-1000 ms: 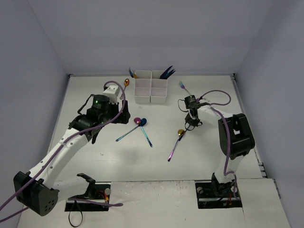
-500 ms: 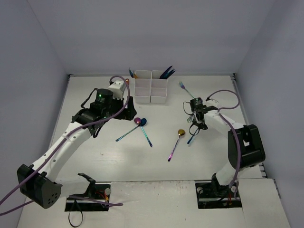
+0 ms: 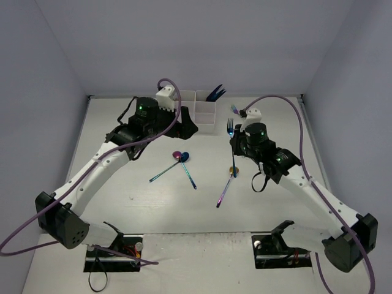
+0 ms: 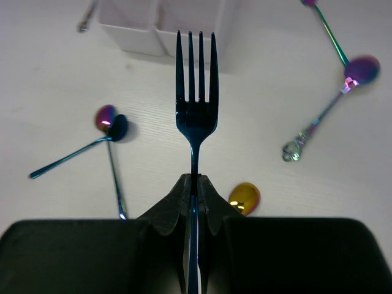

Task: Sort the eating utensils into containers

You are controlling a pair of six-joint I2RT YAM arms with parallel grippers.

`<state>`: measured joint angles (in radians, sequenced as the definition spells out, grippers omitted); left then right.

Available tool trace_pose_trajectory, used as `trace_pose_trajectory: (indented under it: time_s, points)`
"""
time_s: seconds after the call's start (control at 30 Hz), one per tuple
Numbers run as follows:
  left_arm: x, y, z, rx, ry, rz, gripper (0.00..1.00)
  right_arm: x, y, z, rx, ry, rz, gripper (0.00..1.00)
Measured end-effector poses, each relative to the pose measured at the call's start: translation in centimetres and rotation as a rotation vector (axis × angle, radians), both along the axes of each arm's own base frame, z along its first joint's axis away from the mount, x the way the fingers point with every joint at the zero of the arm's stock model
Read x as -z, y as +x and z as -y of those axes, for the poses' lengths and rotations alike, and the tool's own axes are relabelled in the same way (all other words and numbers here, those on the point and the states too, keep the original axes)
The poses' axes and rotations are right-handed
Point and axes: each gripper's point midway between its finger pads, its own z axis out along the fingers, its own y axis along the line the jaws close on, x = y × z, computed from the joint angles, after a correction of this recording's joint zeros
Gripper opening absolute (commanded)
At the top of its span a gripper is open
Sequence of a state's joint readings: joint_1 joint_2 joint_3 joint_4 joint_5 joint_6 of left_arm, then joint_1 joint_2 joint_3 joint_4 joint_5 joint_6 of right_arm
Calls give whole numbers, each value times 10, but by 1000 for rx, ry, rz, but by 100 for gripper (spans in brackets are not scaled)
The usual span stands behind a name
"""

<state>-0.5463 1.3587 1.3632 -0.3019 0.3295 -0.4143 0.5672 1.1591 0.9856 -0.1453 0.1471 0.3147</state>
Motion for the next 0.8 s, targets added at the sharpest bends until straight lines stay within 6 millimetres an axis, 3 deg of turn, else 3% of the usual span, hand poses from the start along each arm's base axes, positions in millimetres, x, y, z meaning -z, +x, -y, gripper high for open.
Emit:
trace_pose_trajectory:
  time_s: [0.1,0.2,0.47,0.7,0.8]
  points:
    - [-2,4,16,32,-21,1,80,-31,-10,-20,-152,51,78,0]
    - [-7,7,35,67,-45,10,80,-49,-15,-38,-268,82,114,0]
    - [-11,10,71,128,-84,24,77,-47,-30,-67,-438,113,87,0]
    - [-3,19,78,116,-68,14,24,-44,-32,-80,-489,133,80,0]
    - [3,23,80,113,-50,13,8,-45,-32,-83,-494,135,85,0]
